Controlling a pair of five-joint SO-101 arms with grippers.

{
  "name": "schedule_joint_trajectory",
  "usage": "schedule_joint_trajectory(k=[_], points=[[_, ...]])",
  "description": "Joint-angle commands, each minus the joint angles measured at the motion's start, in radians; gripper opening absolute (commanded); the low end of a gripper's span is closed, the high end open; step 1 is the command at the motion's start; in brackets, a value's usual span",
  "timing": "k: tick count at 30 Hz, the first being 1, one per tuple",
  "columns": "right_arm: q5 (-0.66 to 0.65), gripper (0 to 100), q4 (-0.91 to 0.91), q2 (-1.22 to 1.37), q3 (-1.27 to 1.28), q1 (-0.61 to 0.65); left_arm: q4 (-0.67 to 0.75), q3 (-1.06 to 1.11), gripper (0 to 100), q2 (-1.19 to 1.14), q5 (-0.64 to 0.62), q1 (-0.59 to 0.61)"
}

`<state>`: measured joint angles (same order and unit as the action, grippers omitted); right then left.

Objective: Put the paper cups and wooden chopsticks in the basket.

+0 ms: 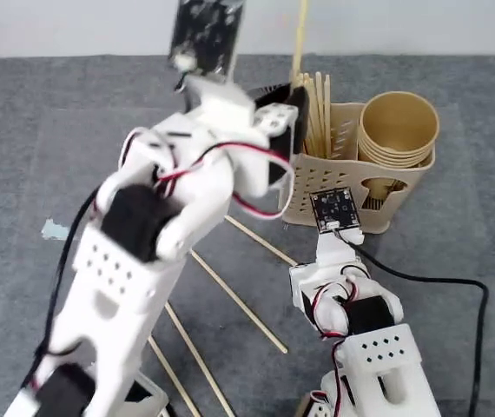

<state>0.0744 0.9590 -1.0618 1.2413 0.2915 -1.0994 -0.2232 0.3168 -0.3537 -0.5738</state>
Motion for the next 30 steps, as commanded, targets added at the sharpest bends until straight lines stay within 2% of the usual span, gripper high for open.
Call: schedule_joint_trajectory(k=[1,6,15,25,30], points=[[0.005,2.0,-0.021,-0.018,-0.008,0.005,0.213,0.240,1,0.163,0.023,0.002],[0.005,2.0,-0.021,-0.018,-0.008,0.005,0.621,0.568,1,0.265,0.017,0.034],[0.005,2.0,-0.021,-0.018,-0.008,0.005,1.355,0.961,1,0.270,0.015,0.031],[0.005,2.0,-0.021,-0.018,-0.006,0.005,1.580,0.993,1,0.087,0.020,0.023],[0.005,2.0,-0.021,-0.018,-0.006,0.005,1.622,0.981,1,-0.025,0.026,0.023]])
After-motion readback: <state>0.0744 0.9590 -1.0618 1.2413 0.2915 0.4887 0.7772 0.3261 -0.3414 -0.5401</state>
